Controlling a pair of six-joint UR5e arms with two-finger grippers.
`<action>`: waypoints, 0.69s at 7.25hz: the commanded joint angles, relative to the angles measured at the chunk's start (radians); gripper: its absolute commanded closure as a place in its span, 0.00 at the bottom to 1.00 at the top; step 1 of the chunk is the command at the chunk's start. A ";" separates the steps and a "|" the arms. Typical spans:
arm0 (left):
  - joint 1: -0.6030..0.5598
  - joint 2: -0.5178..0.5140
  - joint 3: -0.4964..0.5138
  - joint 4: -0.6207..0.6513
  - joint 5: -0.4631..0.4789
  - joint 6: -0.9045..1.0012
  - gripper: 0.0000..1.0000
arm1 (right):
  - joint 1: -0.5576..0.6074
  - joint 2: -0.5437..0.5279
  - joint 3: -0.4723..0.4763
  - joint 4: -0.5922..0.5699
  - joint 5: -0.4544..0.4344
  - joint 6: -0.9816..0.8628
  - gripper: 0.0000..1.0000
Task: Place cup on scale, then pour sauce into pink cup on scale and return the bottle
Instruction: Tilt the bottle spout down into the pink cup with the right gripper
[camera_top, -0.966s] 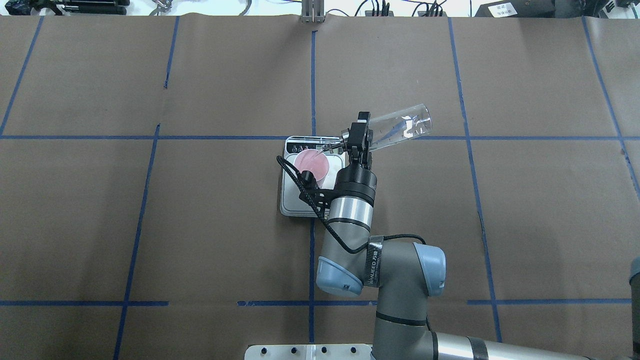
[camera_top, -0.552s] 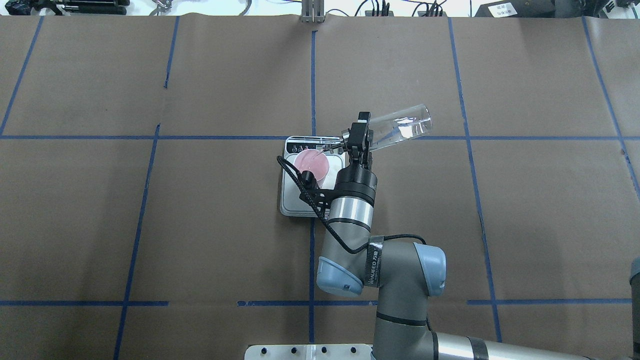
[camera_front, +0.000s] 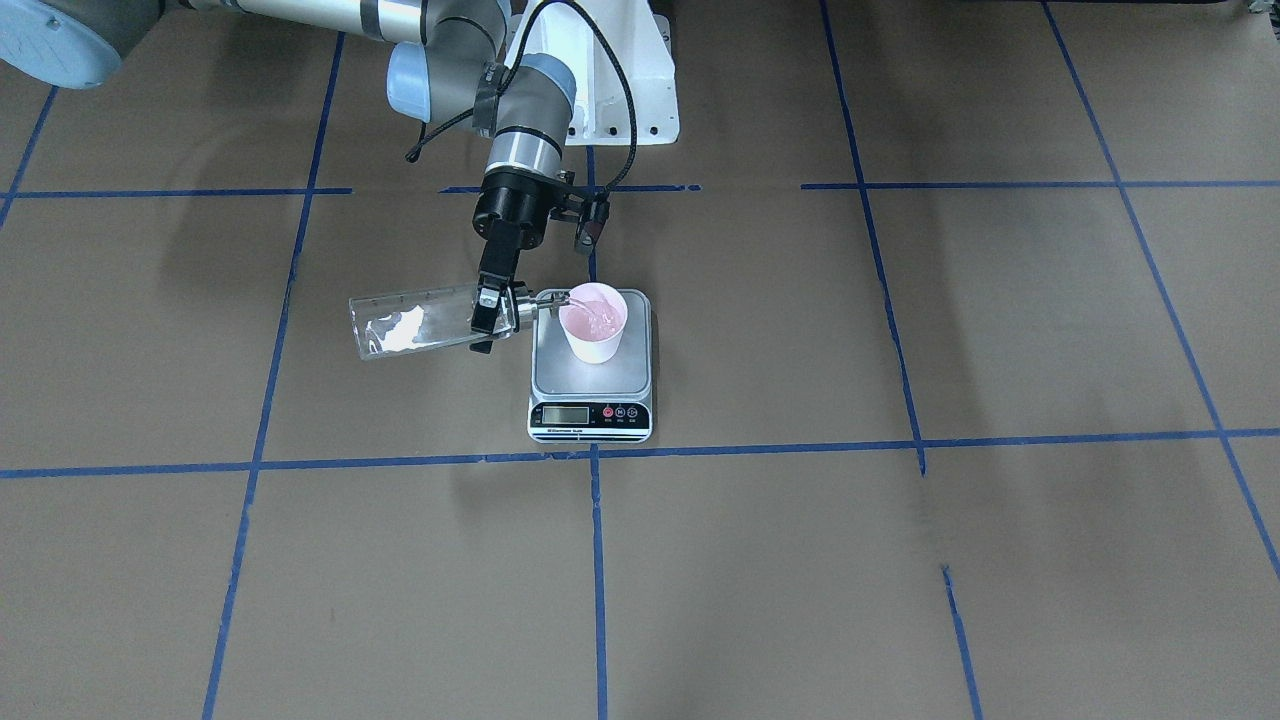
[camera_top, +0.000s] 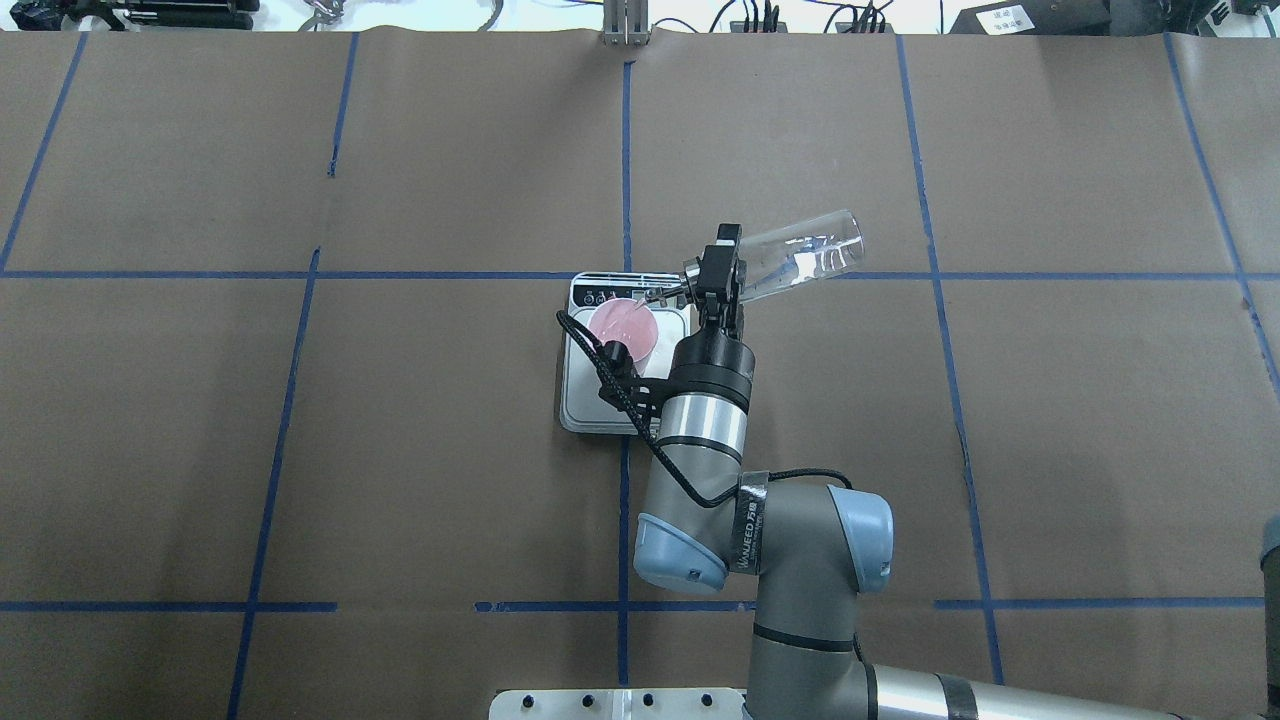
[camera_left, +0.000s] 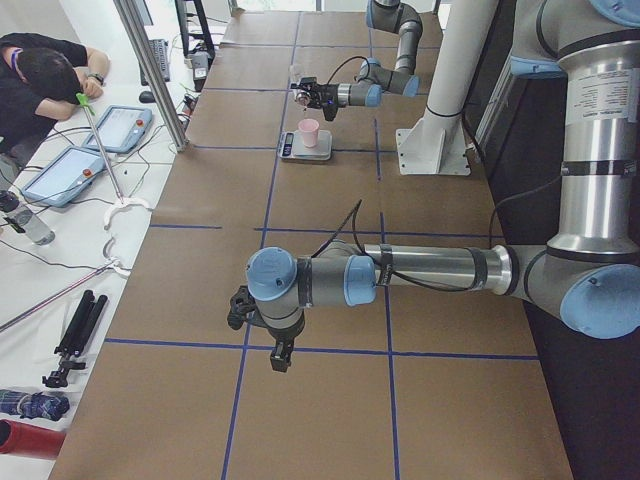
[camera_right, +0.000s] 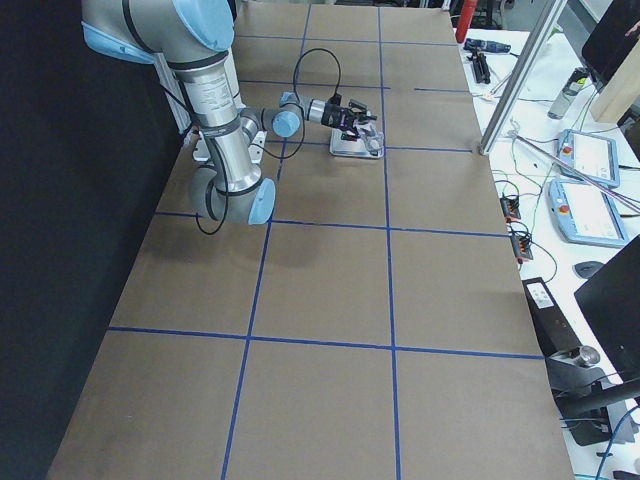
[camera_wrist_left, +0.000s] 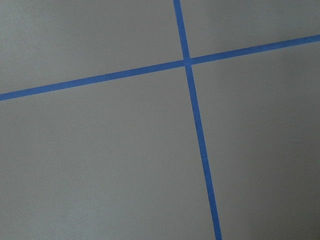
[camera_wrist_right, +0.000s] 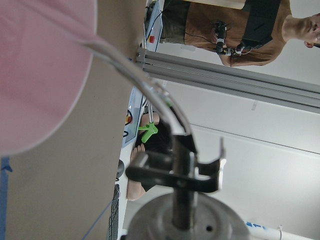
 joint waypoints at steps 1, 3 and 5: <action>0.001 -0.001 -0.002 -0.001 0.000 0.000 0.00 | 0.002 -0.005 0.003 0.068 0.006 0.008 1.00; 0.001 -0.001 -0.002 -0.001 0.000 0.000 0.00 | 0.002 -0.020 0.002 0.189 0.026 0.010 1.00; 0.001 -0.001 -0.002 -0.001 0.000 0.000 0.00 | 0.002 -0.026 0.002 0.285 0.062 0.010 1.00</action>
